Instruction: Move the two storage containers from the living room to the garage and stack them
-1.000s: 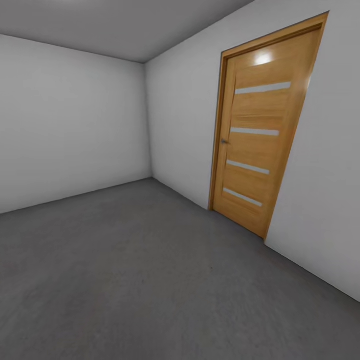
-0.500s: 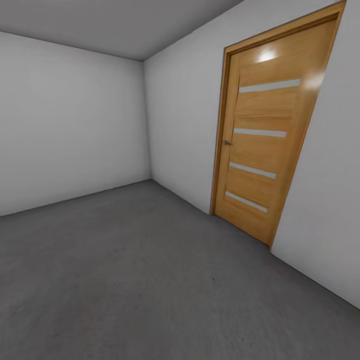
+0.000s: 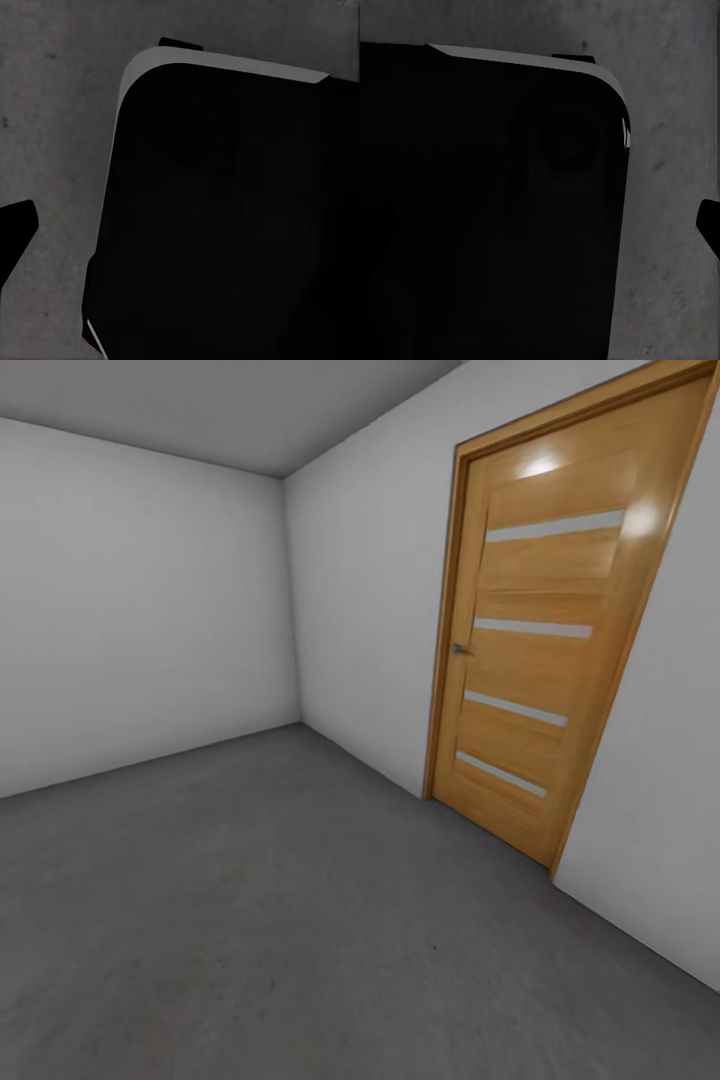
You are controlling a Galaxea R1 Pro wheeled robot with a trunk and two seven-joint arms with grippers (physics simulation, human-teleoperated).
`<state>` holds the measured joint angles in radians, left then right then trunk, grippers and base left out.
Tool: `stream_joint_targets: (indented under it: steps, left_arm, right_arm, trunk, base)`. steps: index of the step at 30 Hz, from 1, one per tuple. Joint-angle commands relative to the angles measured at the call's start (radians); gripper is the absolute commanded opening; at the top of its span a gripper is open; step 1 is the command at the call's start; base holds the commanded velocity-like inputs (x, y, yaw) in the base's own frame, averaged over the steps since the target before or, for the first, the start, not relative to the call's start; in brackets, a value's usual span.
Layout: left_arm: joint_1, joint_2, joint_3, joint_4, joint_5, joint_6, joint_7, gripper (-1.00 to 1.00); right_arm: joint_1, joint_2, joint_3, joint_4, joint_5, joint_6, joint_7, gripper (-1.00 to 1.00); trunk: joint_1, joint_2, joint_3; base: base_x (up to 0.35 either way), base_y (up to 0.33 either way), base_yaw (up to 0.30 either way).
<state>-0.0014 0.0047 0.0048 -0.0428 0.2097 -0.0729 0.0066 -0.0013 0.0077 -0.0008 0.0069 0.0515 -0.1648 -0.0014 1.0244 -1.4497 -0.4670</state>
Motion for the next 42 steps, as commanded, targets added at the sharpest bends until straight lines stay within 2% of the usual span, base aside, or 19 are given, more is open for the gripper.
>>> stream_joint_targets:
  steps: [1, 42]
  left_arm:
    - [0.000, 0.000, 0.000, 0.000, 0.005, -0.002, 0.001, 1.00]
    - [0.000, 0.000, 0.001, 0.000, 0.005, -0.002, 0.001, 1.00]
  right_arm:
    - [0.000, 0.000, -0.001, 0.001, 0.005, -0.004, 0.000, 1.00]
    - [0.000, 0.000, -0.001, 0.001, 0.005, -0.004, 0.000, 1.00]
  trunk:
    - [0.001, 0.000, -0.001]
    - [0.001, 0.000, -0.001]
  base:
    - [0.323, 0.000, 0.000]
    - [0.323, 0.000, 0.000]
